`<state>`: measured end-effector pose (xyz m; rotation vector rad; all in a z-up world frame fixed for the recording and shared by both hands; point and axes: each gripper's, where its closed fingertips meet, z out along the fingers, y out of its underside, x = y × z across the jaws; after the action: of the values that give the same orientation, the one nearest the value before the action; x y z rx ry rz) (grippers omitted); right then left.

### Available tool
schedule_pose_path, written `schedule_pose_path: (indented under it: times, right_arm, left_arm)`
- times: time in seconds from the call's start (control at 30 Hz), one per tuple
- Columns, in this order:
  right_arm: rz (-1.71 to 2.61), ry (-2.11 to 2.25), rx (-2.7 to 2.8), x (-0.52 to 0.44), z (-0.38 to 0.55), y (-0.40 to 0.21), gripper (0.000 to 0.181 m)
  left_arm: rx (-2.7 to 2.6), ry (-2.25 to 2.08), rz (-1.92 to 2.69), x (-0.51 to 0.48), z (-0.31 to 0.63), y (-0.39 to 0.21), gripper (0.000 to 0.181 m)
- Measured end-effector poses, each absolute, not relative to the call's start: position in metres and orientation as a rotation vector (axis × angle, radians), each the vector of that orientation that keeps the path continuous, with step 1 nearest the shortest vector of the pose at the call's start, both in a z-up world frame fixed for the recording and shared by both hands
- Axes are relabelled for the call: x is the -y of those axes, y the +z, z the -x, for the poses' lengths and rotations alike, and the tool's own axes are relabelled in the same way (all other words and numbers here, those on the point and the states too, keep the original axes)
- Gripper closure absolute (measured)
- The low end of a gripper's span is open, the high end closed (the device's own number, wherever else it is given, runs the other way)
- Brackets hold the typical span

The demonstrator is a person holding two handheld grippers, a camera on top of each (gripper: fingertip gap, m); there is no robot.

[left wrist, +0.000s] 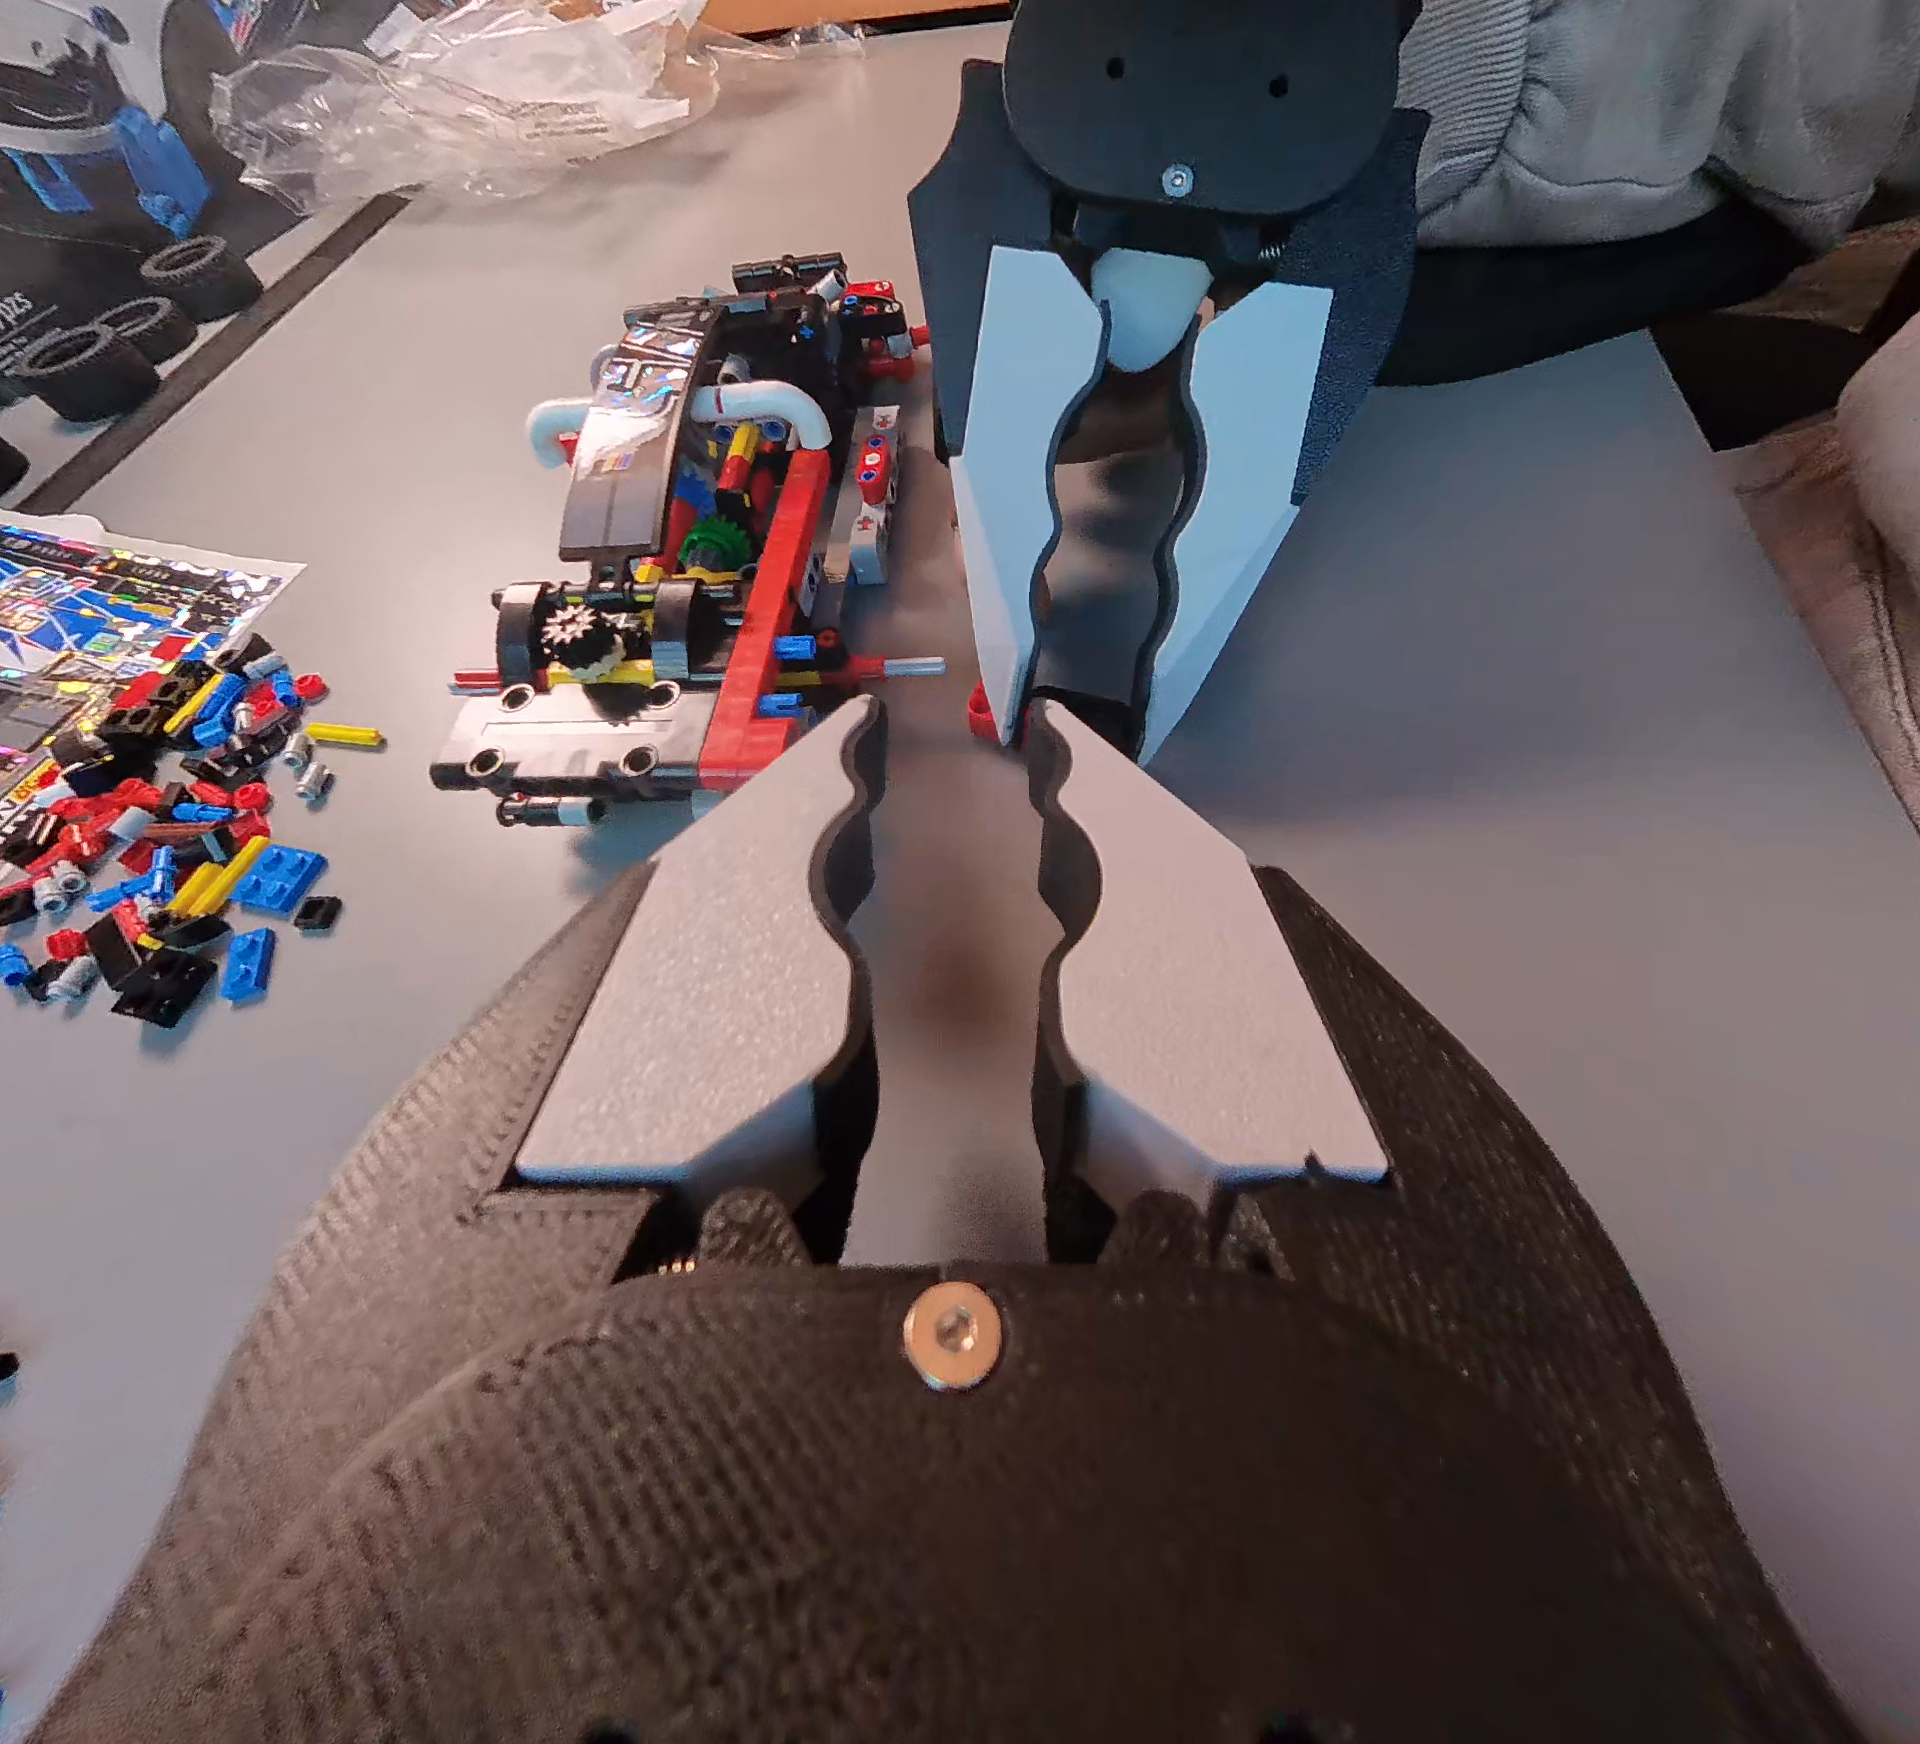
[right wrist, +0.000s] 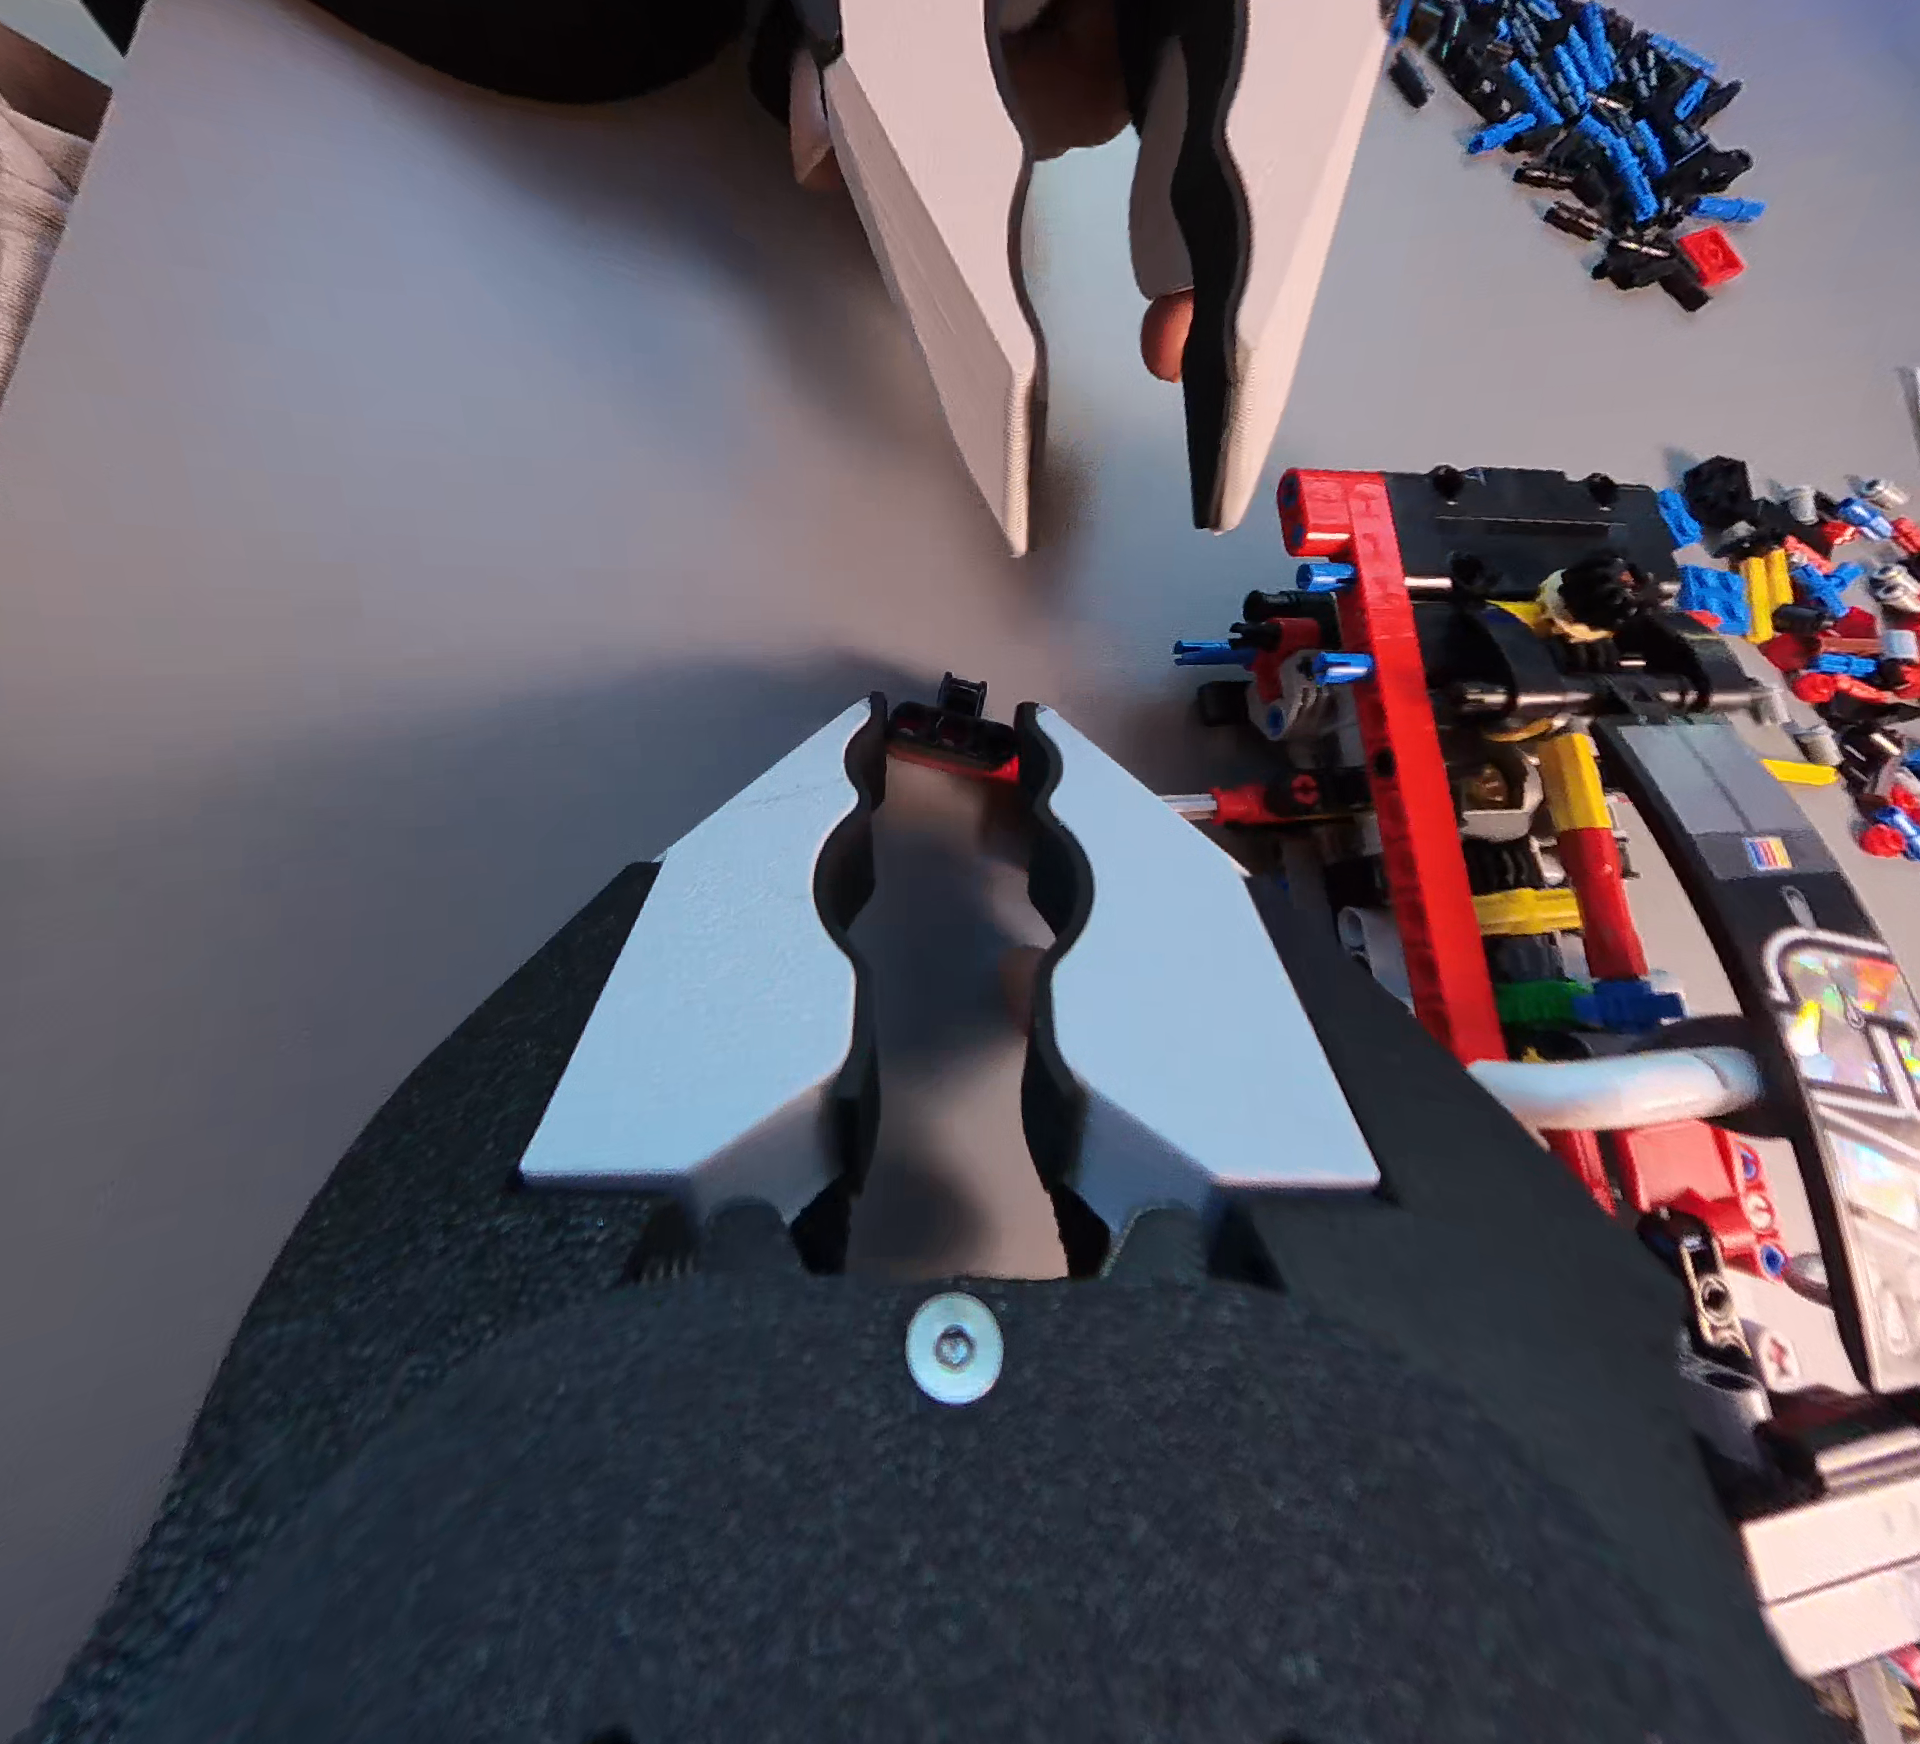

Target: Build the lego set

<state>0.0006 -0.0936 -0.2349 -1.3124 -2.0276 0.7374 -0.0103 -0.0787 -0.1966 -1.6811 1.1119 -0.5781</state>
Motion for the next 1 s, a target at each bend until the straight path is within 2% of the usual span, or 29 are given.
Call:
schedule_pose_path:
  times: [0.3, 0.83, 1.0]
  right_arm:
    - [1.096, 0.648, 1.947, 0.082, 0.002, -0.208, 0.159]
    - [1.096, 0.72, 1.933, 0.094, -0.007, -0.215, 0.159]
    - [1.047, 0.736, 1.923, 0.106, 0.002, -0.21, 0.159]
  left_arm:
    - [-1.006, -0.766, 1.682, 0.081, 0.008, -0.183, 0.15]
    - [-1.101, -0.621, 1.788, 0.079, 0.023, -0.204, 0.159]
    - [-1.11, -0.818, 1.829, 0.095, 0.021, -0.207, 0.154]
